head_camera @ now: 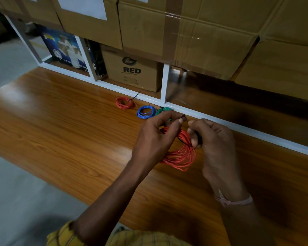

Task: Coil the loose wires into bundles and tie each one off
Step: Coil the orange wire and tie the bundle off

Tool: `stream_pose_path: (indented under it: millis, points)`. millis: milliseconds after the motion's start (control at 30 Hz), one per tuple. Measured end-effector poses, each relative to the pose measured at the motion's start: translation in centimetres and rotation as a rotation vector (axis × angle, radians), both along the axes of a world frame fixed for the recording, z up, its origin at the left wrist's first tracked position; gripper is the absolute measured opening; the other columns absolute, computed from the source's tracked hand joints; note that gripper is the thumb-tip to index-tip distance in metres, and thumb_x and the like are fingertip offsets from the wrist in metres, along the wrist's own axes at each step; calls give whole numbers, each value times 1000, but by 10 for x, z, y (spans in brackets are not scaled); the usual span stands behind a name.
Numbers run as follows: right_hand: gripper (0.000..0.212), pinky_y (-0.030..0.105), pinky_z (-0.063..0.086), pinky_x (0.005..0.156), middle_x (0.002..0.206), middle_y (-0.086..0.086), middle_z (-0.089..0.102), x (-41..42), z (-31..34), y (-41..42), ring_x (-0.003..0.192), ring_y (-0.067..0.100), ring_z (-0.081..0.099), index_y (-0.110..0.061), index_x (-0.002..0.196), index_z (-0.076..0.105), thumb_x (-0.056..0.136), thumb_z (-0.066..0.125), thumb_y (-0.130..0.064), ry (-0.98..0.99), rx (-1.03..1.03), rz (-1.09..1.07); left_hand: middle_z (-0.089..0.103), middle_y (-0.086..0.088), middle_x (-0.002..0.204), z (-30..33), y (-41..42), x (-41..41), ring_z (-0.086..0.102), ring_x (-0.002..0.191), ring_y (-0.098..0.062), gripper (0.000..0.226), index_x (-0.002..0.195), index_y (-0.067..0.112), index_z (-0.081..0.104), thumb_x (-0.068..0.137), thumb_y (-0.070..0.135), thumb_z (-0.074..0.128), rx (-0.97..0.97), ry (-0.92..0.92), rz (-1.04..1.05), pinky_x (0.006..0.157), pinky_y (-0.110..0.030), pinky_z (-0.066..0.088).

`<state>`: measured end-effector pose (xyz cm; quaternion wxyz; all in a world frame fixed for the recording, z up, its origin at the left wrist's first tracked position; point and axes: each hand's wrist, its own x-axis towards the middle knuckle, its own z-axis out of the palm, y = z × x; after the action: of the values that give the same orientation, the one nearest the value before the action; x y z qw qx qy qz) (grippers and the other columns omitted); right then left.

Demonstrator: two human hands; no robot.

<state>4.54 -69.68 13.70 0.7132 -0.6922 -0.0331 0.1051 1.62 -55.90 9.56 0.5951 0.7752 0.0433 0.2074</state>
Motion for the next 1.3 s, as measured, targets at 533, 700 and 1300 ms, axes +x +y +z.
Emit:
stream_pose_path:
  millis: [533,700,1300]
  points:
    - [22,13,40,43,48,1,48,0,3,2,39,5,45,3,76,65,95,61,-9,30,22,-9,65,0,79,-2,-2,0,70,88,-27,11,108,26,77,104,27,67,-20,33,29,83,-57,59]
    - [21,13,40,42,47,0,48,0,3,1,37,4,45,3,79,65,95,60,-8,49,17,-11,65,14,78,-1,-3,-1,69,88,-24,10,107,26,76,104,25,67,-1,54,22,84,-56,59]
    - [21,13,41,44,49,0,48,3,0,-3,42,5,44,0,77,66,94,61,-11,61,5,-12,68,6,81,-2,-5,-1,70,84,-22,10,109,28,75,104,28,66,43,41,16,79,-55,60]
